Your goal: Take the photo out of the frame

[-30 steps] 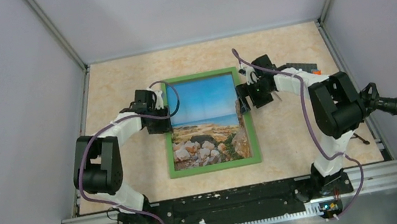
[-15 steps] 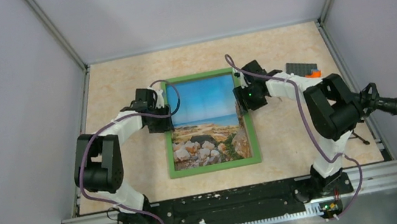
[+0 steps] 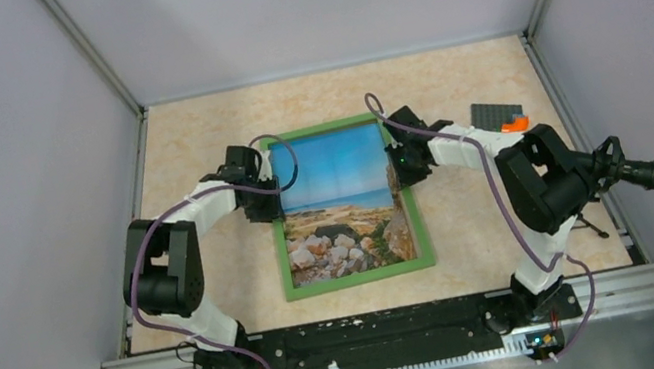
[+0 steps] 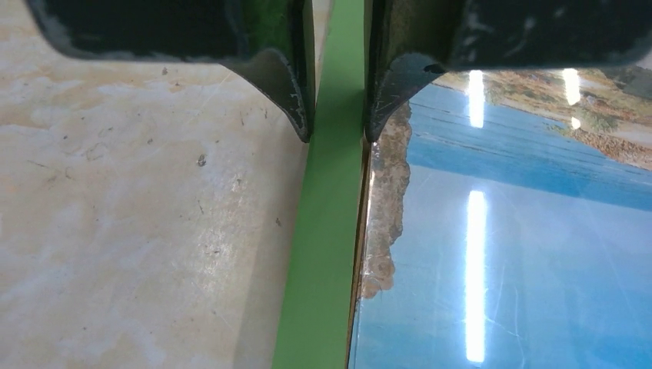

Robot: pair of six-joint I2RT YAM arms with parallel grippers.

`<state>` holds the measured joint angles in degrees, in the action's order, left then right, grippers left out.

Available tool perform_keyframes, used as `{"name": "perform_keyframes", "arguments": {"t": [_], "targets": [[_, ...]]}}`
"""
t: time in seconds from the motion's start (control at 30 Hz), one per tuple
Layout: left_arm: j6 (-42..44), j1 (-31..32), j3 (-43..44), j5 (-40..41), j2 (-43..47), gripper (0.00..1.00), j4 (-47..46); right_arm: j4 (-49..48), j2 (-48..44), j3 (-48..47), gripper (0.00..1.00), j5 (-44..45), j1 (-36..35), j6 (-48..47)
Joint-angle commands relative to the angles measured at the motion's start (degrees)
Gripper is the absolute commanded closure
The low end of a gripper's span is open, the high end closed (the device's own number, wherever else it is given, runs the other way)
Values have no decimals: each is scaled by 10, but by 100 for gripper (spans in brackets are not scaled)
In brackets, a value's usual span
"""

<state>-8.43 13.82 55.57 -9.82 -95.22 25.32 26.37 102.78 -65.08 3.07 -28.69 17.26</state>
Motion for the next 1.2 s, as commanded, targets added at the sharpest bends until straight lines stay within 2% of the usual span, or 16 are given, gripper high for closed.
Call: {"name": "perform_keyframes", "arguments": {"t": [0.0, 0.13, 0.27, 0.73, 1.17], "targets": [[-7, 2, 28, -25, 11, 68, 57, 41, -44, -31, 97, 9, -5, -32], [-3, 1, 49, -24, 13, 82, 74, 53, -58, -34, 100, -1, -5, -35], [-1, -1, 68, -9, 10, 90, 88, 42, -65, -32, 100, -1, -4, -35], [4, -25, 128, 28, -81, 89, 69, 25, 3, -75, 100, -9, 32, -57], [7, -28, 137, 39, -102, 89, 50, -13, 20, -53, 100, 2, 36, -65]]}}
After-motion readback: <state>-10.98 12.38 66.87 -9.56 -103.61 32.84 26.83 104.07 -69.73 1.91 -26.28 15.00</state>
